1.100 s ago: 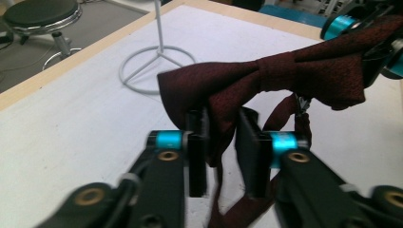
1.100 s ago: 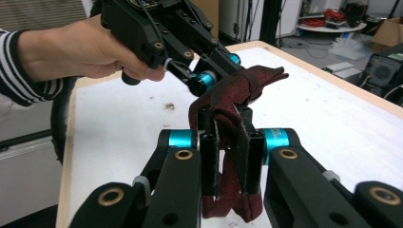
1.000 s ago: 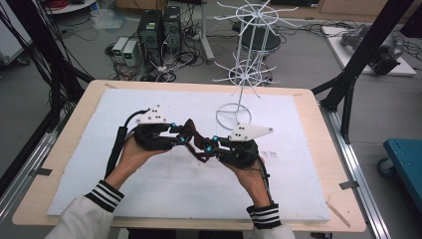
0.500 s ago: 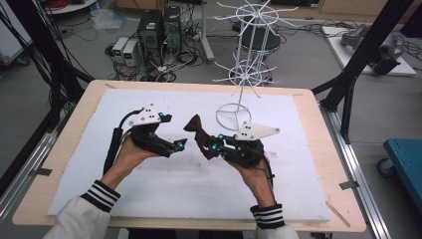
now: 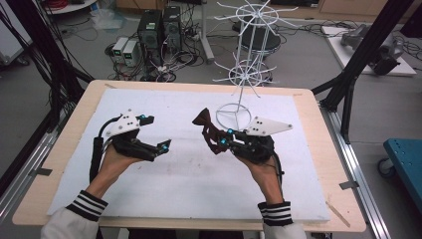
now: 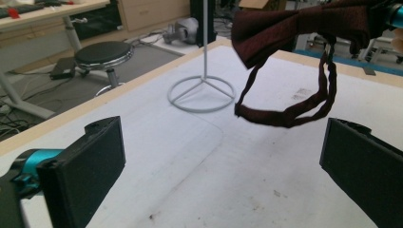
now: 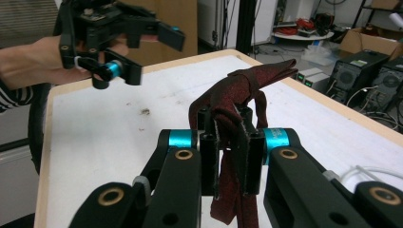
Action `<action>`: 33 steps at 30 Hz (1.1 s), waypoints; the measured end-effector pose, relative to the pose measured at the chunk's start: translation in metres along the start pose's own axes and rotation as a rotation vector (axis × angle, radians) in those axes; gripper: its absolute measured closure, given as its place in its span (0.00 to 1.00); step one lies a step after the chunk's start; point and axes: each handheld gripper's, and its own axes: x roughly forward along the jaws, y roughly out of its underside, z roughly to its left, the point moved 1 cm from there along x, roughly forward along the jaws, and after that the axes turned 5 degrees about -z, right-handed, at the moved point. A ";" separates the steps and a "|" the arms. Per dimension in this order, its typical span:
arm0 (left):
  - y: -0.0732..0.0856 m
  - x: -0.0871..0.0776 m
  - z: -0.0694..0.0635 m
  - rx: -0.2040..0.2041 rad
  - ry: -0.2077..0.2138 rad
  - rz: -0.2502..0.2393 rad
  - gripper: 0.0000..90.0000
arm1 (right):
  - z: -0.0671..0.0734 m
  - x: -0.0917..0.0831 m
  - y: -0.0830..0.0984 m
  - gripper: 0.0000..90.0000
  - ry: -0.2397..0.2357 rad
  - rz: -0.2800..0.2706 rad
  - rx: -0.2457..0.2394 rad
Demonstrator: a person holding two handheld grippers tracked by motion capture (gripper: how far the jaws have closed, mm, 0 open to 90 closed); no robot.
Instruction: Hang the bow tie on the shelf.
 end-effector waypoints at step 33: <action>0.077 -0.083 0.020 -0.007 -0.096 -0.132 0.02 | -0.042 -0.015 -0.048 0.92 0.077 0.013 -0.005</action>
